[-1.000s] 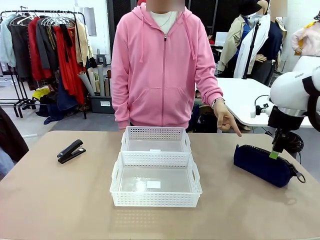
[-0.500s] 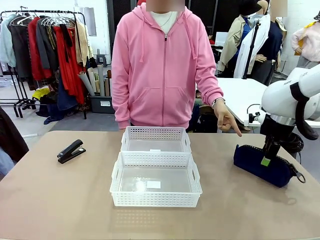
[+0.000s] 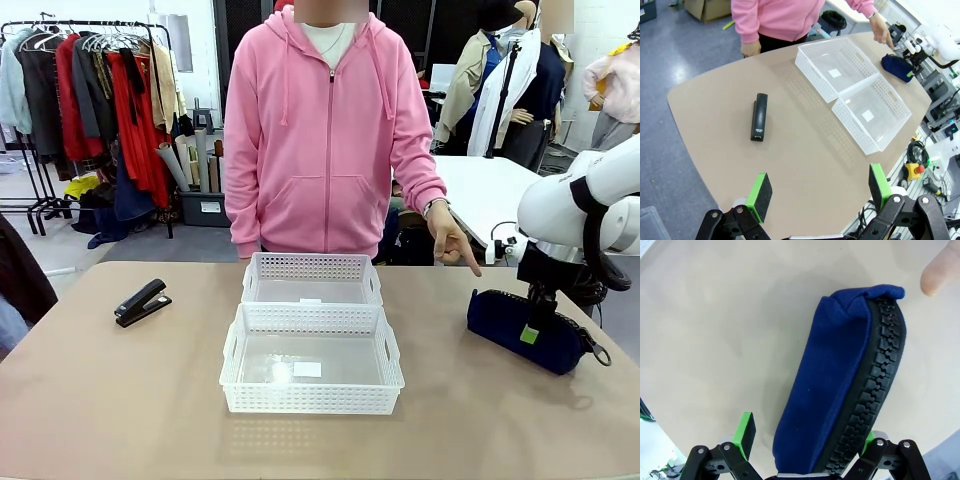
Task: Distribute items into two baskets.
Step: Pick up the Pencil pouch that the person points to.
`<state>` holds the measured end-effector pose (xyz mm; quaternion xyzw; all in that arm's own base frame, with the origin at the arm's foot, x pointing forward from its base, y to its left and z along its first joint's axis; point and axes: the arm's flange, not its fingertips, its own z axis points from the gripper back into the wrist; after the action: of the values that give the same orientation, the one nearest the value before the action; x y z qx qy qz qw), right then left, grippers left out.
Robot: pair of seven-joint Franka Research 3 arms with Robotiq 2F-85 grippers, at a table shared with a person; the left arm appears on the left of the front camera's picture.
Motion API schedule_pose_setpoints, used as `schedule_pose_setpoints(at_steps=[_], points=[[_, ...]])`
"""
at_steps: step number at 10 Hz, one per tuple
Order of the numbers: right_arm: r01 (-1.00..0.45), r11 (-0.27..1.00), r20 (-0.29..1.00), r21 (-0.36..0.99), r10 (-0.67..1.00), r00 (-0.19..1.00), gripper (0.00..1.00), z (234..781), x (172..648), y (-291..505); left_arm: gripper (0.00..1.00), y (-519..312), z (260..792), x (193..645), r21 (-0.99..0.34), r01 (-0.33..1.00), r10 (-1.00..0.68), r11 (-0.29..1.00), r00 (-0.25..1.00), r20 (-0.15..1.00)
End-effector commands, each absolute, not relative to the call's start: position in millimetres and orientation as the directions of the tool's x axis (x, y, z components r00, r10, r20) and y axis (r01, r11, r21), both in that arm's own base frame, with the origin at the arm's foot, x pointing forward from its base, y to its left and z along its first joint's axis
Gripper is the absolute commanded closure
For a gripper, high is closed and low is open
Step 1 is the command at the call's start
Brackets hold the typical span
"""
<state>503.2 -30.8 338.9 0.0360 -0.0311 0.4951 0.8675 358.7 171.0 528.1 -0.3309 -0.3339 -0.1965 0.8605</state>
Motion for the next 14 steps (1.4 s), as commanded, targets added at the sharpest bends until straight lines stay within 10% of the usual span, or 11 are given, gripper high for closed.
schedule_pose_setpoints(at_steps=[1, 2, 7, 14], points=[[-0.87, 0.493, 0.121, 0.025, 0.862, 0.492, 0.0, 332.3, 507.7, -31.3, 0.0, 171.6, 528.7, 359.3, -0.442, 0.57, -0.109, 0.693, 0.688, 0.717], [-0.869, 0.493, 0.11, 0.026, 0.863, 0.493, 0.0, 332.3, 508.2, -30.9, 0.0, 171.6, 528.7, 359.3, -0.442, 0.57, -0.109, 0.693, 0.688, 0.717], [-0.868, 0.495, 0.095, 0.037, 0.863, 0.496, 0.95, 333.3, 508.9, -34.5, 0.0, 171.6, 528.7, 359.3, -0.442, 0.57, -0.109, 0.693, 0.688, 0.717], [-0.855, 0.515, 0.085, 0.055, 0.851, 0.518, 1.0, 337.7, 509.9, -37.9, 0.0, 171.6, 528.7, 359.3, -0.442, 0.57, -0.109, 0.693, 0.688, 0.717]])
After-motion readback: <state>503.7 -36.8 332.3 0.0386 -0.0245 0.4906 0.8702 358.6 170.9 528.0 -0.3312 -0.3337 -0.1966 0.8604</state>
